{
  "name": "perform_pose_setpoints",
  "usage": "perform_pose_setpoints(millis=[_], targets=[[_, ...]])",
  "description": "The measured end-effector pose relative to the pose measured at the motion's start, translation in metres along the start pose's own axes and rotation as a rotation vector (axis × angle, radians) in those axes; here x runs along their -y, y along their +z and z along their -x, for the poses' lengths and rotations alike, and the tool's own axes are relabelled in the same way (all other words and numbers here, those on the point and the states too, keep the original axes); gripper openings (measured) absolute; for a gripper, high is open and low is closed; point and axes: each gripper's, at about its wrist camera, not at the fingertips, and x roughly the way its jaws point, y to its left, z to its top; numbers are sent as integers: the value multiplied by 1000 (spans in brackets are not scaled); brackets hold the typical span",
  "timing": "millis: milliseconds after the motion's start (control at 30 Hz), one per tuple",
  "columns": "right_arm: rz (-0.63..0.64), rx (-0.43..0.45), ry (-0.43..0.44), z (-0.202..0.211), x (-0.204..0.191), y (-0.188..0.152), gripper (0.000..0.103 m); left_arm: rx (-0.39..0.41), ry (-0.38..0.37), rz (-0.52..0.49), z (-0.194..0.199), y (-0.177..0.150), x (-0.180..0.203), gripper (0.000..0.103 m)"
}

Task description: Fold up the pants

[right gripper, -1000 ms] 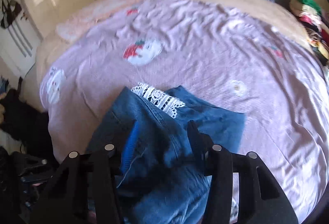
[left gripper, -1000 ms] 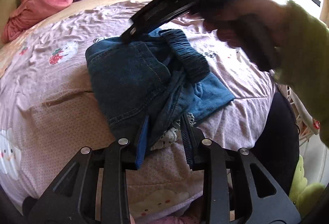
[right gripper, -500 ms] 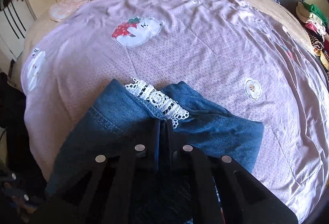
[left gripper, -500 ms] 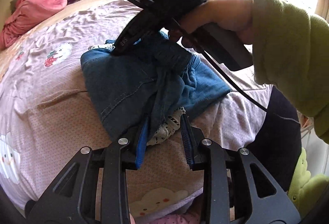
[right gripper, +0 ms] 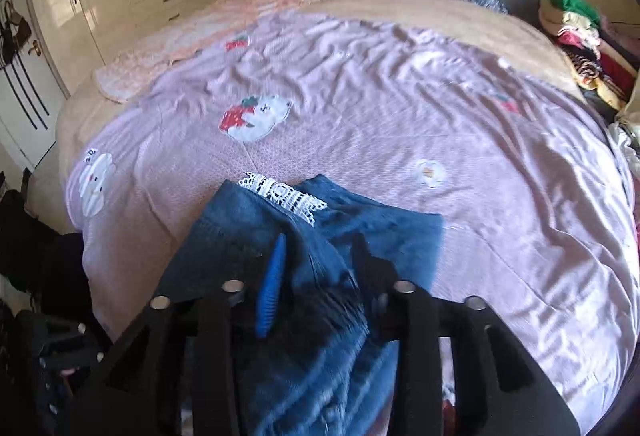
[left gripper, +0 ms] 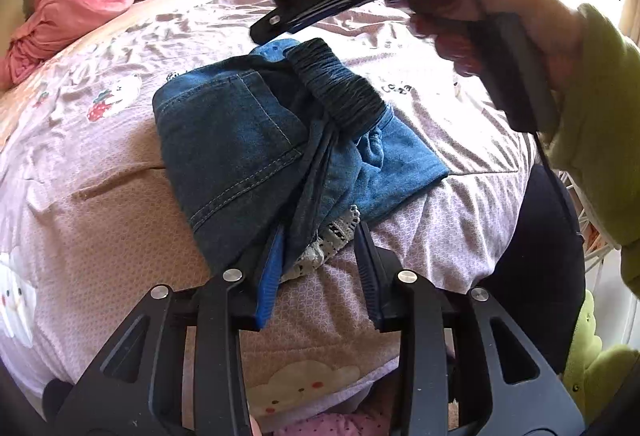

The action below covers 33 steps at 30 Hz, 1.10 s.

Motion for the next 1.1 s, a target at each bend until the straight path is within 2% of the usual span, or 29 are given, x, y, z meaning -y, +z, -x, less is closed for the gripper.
perform_pose_setpoints(millis=[367, 467, 633, 733, 800, 867, 1100], targets=[[-95, 158, -41, 74, 7, -29, 65, 38, -17, 21, 30, -1, 5, 36], [-108, 185, -59, 90, 7, -37, 68, 61, -5, 29, 41, 1, 4, 46], [-126, 222, -62, 109, 6, -51, 71, 84, 24, 56, 53, 11, -4, 51], [-137, 240, -67, 119, 5, -58, 72, 92, 48, 76, 57, 18, -11, 58], [-142, 253, -77, 123, 4, -62, 76, 99, 62, 96, 59, 23, -16, 66], [-152, 261, -78, 126, 5, -65, 81, 109, 79, 113, 61, 28, -21, 70], [-179, 257, -100, 125, 11, -74, 84, 134, 129, 161, 63, 48, -36, 78]])
